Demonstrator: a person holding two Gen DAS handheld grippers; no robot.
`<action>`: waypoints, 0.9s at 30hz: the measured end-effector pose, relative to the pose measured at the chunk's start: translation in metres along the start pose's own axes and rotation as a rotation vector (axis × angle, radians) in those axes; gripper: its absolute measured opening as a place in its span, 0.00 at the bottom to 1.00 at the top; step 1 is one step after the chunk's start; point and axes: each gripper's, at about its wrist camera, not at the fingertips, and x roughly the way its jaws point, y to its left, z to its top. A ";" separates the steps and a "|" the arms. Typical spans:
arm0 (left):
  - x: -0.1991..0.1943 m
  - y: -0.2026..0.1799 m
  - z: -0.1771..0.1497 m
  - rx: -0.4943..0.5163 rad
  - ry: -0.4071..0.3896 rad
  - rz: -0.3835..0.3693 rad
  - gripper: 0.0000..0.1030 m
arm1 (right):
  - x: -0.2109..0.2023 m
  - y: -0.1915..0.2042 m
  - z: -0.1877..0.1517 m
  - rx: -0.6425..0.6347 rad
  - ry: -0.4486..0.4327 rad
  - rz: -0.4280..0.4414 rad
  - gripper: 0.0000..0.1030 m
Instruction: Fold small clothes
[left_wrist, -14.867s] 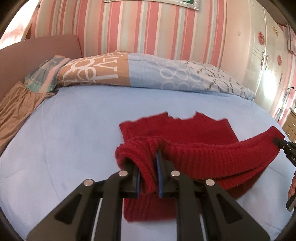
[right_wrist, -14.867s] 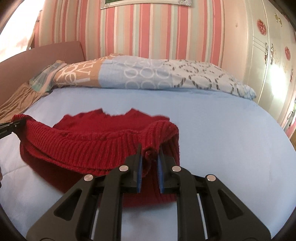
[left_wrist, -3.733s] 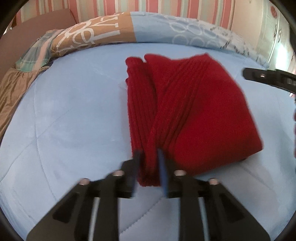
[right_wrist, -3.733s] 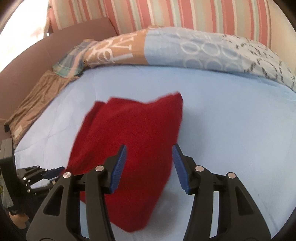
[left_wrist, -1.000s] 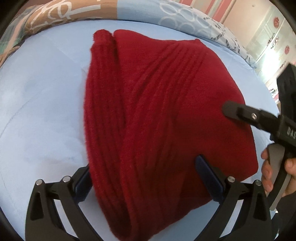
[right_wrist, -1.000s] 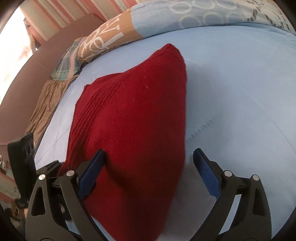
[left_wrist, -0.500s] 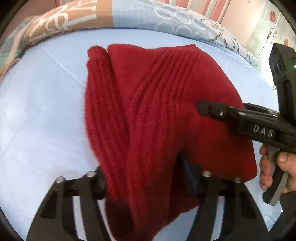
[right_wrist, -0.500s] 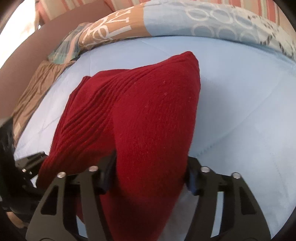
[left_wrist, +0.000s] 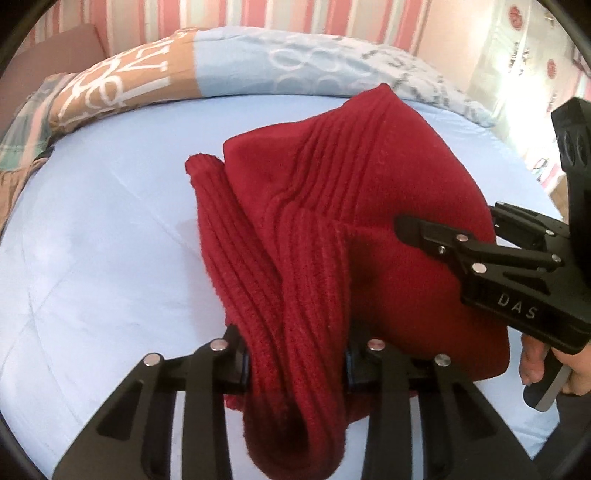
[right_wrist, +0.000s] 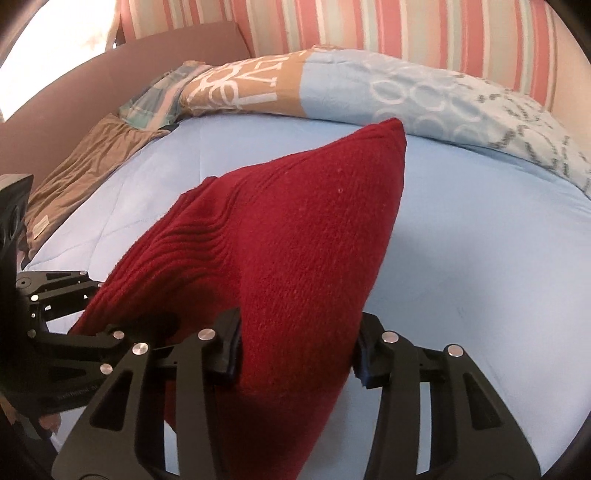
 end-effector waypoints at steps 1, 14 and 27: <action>-0.004 -0.013 -0.003 0.021 -0.003 -0.007 0.34 | -0.009 -0.006 -0.007 -0.003 -0.001 -0.010 0.44; 0.055 -0.094 -0.031 0.040 0.075 -0.038 0.50 | -0.012 -0.068 -0.090 -0.036 0.089 -0.168 0.48; 0.046 -0.097 -0.040 0.066 0.040 0.043 0.74 | -0.028 -0.071 -0.092 0.021 0.089 -0.112 0.59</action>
